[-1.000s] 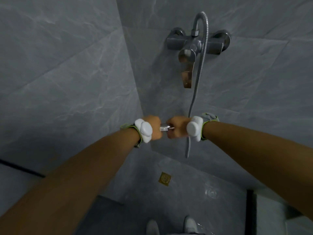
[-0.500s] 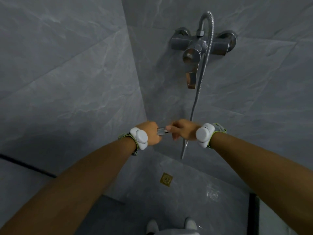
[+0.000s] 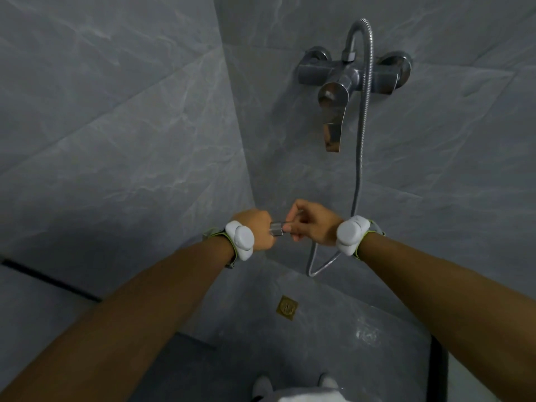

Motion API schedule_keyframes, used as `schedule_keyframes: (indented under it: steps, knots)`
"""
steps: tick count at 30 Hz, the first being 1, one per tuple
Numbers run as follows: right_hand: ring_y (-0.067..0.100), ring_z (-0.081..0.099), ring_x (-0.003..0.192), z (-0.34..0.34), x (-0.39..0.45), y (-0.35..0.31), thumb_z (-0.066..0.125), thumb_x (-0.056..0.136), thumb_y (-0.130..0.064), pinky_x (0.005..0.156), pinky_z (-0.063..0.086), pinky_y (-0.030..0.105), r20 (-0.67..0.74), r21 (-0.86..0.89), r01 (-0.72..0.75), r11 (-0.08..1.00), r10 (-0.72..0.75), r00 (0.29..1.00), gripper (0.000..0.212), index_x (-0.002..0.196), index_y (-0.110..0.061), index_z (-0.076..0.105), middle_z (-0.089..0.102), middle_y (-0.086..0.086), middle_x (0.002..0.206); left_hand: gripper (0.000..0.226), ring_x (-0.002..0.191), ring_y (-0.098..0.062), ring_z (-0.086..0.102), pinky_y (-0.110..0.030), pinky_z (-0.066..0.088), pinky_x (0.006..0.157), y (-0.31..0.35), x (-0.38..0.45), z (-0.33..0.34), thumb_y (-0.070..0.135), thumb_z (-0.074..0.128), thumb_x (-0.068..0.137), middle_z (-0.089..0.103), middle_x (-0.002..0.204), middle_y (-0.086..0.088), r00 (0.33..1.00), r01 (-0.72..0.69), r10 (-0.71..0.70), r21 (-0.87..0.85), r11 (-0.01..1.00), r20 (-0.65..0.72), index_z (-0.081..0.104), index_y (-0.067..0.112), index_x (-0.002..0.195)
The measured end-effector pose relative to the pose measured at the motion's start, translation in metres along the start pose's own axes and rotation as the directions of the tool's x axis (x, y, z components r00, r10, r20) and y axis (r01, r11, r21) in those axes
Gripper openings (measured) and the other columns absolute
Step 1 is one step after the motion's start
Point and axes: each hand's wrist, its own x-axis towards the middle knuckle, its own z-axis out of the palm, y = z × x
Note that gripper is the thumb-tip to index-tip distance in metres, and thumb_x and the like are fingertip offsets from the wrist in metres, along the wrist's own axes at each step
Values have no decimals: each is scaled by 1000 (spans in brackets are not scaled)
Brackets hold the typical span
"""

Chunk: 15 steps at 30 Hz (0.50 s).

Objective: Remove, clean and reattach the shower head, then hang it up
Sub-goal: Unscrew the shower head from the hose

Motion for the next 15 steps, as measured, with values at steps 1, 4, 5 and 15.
schedule_keyframes:
  steps: [1,4,5,15]
  knots:
    - [22,64,72,0,0,2,71,87,-18,71,52,33,-36,-76,65,995,-68,997,19,92,-10,54,69,12,81,25,63,-27,60,-24,38,51,-1,0,-1,27,59,85,60,68,-5,1000,9,-9,-15,1000,-3,56,13,65]
    - [21,63,76,7,2,4,66,90,-30,74,50,34,-90,-168,104,980,-121,989,21,94,-13,55,69,5,83,30,69,-31,62,-27,41,56,-1,-1,-2,27,59,86,59,70,-6,1000,24,-24,-57,998,-4,49,15,60]
    - [19,63,73,9,5,4,60,93,-35,76,50,35,-114,-123,49,991,-63,991,22,92,-13,55,70,4,79,31,71,-32,63,-27,41,58,-2,-1,-3,27,59,86,59,70,-7,1000,24,-25,-60,998,-3,48,15,59]
    - [15,56,81,7,0,3,59,92,-39,86,41,39,-76,-394,143,908,-187,979,17,95,-25,48,60,-10,81,29,66,-28,60,-30,43,57,-6,-1,3,25,57,86,61,70,-9,999,42,-38,-143,989,28,51,13,60]
